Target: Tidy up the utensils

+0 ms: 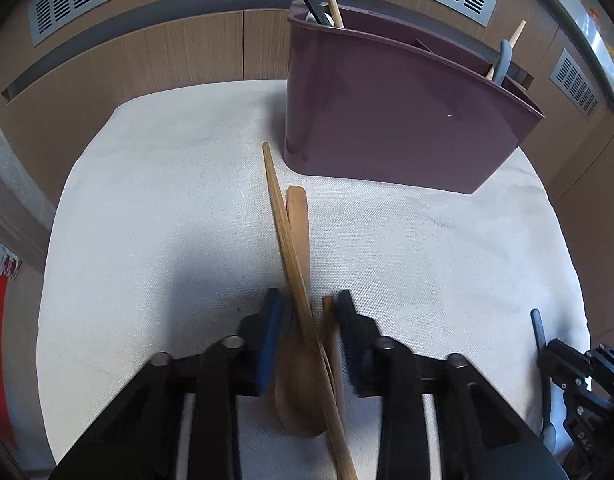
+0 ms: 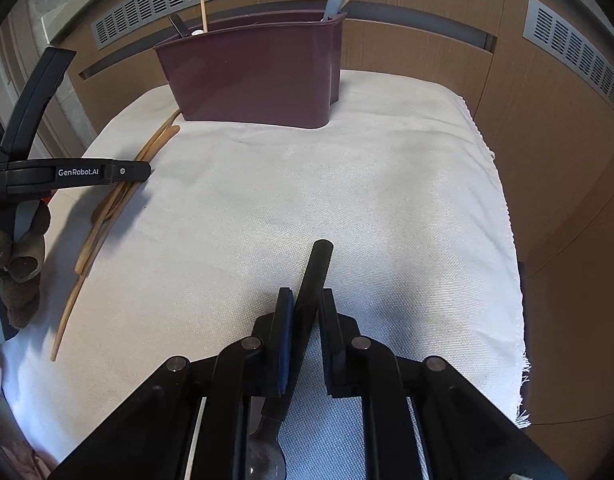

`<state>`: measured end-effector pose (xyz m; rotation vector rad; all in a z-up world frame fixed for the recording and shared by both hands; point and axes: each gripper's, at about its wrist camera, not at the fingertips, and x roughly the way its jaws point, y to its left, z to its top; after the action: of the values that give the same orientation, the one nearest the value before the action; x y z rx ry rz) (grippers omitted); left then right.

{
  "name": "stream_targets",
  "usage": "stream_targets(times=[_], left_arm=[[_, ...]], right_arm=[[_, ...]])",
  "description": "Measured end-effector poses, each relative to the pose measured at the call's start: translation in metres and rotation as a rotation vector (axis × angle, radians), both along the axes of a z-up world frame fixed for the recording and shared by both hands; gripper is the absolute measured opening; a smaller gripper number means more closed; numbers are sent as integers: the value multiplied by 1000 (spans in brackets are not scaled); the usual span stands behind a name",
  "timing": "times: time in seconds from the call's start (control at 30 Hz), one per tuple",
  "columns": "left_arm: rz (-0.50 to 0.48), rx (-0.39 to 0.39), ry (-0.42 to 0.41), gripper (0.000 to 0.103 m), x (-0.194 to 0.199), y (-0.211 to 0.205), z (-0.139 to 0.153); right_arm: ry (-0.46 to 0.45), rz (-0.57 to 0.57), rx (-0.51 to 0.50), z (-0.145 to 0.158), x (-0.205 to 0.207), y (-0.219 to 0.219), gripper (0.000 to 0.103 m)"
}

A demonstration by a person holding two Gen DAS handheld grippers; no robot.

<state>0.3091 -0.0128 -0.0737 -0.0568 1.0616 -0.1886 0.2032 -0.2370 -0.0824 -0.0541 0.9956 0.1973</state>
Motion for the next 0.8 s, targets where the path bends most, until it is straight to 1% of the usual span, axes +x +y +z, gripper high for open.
stream_targets(times=[0.1,0.13,0.23,0.4,0.57,0.7,0.8], left_arm=[[-7,-22,5,14,-7,3,1],[-13,-28,5,13,-11,4,2],[-35,-54,7,12,-28,4,5],[-79,-91,9,11,-64,4,10],[-112,-147,26,11,-95,7,15],[-103,-133,27,11,-114,14,13],[-93,-129,28,11,-124,22,10]], right_arm=[[13,-2,12,-1,1,-1,18],[13,-2,15,-1,1,-1,21],[13,-7,12,1,-1,-2,26],[12,-11,7,3,-3,-3,30],[10,-10,6,6,-4,0,32],[4,15,2,9,-5,11,36],[6,46,2,12,-5,24,37]])
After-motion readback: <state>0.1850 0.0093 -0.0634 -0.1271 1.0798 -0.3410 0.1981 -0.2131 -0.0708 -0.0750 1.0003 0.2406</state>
